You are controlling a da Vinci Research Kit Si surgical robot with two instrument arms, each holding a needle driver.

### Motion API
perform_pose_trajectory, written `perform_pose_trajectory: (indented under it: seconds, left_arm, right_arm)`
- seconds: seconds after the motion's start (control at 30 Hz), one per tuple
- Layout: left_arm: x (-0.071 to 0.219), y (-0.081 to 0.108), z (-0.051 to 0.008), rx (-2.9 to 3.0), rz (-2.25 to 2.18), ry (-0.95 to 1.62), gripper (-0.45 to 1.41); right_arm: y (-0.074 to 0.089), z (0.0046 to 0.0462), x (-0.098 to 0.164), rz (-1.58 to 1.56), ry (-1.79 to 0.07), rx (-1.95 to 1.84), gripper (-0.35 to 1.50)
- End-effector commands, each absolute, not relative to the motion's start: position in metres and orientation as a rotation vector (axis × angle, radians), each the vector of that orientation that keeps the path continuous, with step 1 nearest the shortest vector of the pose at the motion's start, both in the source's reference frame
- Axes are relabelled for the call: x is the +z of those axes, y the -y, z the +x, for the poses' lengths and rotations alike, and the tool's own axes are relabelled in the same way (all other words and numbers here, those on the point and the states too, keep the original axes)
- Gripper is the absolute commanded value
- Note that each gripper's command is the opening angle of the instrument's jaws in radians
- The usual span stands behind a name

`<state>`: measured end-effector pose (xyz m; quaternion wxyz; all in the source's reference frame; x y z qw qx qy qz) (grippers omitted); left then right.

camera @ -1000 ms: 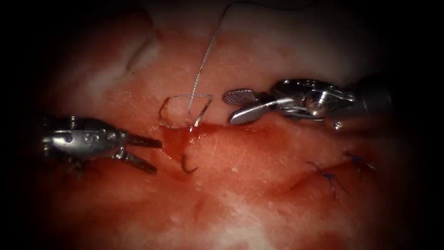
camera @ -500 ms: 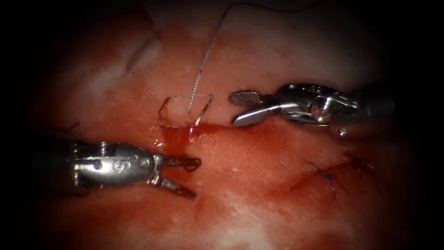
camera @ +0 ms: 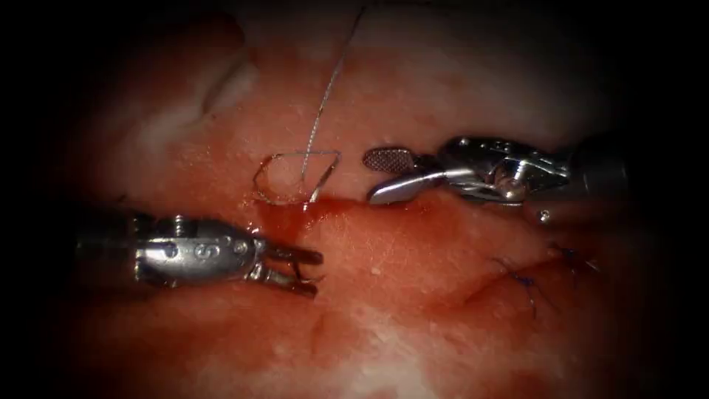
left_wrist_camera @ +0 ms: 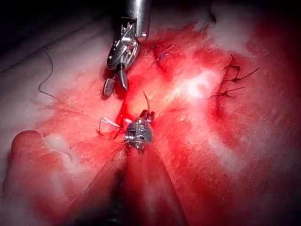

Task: Wound Closure
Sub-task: Pull the needle through the skin with the left tool.

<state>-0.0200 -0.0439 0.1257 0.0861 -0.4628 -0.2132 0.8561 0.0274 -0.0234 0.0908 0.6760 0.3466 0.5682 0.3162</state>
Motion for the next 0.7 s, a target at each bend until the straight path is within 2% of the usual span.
perform_pose_trajectory:
  seconds: [0.03,0.33,0.7]
  left_arm:
    - [0.1258,0.0443,-0.0203,2.550,-1.381,0.638,-0.45]
    - [0.1223,0.0435,-0.0203,2.372,-1.365,0.723,-0.45]
    - [0.1210,0.0441,-0.0190,1.991,-1.333,1.046,-0.45]
  right_arm:
    - [0.0238,0.0280,0.0911,0.782,-1.279,0.710,0.95]
    - [0.0239,0.0280,0.0911,0.789,-1.279,0.703,0.90]
    - [0.0241,0.0281,0.0911,0.789,-1.279,0.702,0.88]
